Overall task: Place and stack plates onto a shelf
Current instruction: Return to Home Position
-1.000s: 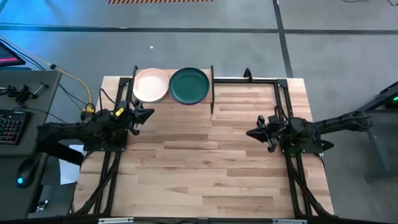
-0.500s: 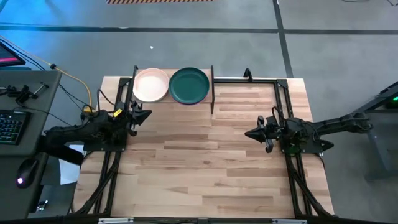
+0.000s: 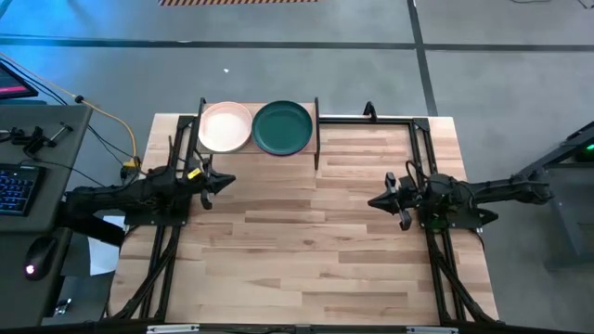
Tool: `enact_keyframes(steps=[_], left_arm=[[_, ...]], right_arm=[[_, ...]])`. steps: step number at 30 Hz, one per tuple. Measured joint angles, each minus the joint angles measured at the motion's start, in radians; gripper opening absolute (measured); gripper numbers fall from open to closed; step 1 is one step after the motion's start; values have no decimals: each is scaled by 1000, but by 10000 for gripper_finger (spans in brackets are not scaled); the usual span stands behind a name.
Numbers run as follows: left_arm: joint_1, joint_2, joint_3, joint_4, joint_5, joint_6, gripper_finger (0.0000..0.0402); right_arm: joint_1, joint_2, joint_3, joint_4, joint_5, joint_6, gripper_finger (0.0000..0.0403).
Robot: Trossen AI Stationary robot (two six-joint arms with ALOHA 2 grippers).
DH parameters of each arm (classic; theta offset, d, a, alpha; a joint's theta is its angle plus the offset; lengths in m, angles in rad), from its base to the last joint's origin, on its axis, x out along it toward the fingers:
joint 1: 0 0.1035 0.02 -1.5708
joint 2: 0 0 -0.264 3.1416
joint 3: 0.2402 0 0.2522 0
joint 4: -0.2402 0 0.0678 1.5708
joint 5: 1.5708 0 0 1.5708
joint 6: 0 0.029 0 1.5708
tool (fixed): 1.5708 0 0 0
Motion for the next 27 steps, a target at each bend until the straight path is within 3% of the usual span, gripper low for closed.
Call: enact_keyframes(steps=[9,27], left_arm=[[0,4,0,-5,0,0,1],[0,1,-2,-18,1,0,1]], right_arm=[[0,-119,0,-213,0,-67,0],[0,-182,-1,-220,26,-256,0]])
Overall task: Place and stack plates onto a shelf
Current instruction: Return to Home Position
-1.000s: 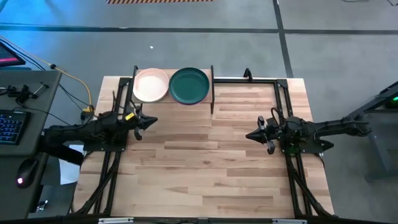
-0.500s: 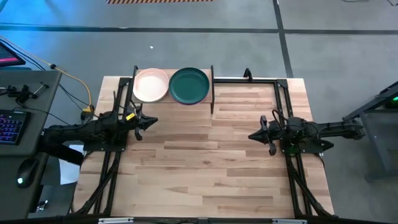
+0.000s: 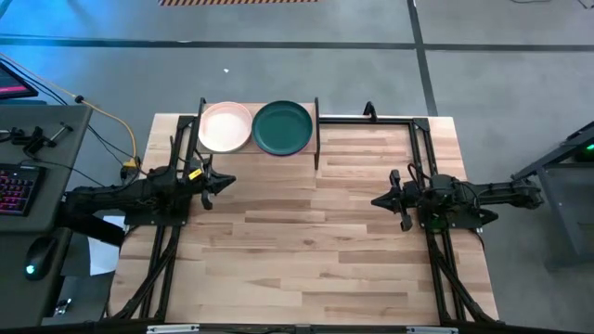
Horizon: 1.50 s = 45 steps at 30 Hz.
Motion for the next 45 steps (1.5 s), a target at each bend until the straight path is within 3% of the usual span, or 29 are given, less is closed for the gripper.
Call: enact_keyframes(steps=[19,31,45], left_arm=[[0,-3,0,-1,0,0,1],[0,-3,0,-1,0,0,1],[0,-3,-1,-2,0,0,1]], right_arm=[[-8,0,0,-2,2,42,0],[-8,0,-1,-2,0,252,0],[-8,0,-1,-2,0,251,0]])
